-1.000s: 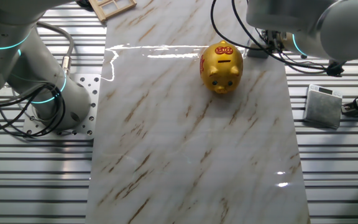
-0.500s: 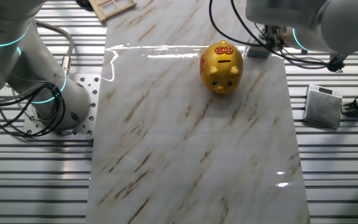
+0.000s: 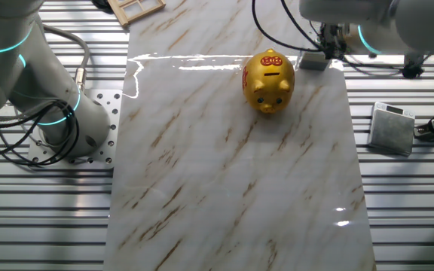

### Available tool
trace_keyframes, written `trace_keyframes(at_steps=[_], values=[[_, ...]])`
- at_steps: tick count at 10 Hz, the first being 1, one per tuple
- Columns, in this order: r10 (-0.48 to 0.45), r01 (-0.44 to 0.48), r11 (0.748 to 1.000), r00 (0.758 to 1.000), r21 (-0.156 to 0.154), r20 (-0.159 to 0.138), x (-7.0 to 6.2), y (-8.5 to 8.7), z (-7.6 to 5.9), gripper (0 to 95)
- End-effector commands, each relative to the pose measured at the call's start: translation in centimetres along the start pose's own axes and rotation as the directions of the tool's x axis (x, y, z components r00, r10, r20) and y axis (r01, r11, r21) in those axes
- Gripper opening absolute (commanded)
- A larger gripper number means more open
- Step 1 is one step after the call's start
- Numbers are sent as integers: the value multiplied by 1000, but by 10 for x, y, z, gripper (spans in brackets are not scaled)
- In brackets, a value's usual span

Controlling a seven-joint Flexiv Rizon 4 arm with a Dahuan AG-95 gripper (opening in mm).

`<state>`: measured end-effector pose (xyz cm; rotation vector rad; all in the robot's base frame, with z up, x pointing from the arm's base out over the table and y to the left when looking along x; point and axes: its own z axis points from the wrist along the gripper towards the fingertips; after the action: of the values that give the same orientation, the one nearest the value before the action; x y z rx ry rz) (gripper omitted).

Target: Drop coins into a piggy bank

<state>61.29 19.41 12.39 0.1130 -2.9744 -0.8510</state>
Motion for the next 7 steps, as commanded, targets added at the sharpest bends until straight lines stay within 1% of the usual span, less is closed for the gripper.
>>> trace_keyframes(at_steps=[1,3,4,5,6,7], values=[[-42,47,995,998,91,-55,8,0,-12,0],[-53,62,990,995,123,-80,15,-3,-21,0],[-58,69,988,995,140,-84,18,-4,-24,0],[-70,87,981,992,175,-101,24,-7,-31,0],[-75,95,977,991,191,-111,27,-8,-34,0],[-87,114,967,988,226,-127,32,-10,-39,0]])
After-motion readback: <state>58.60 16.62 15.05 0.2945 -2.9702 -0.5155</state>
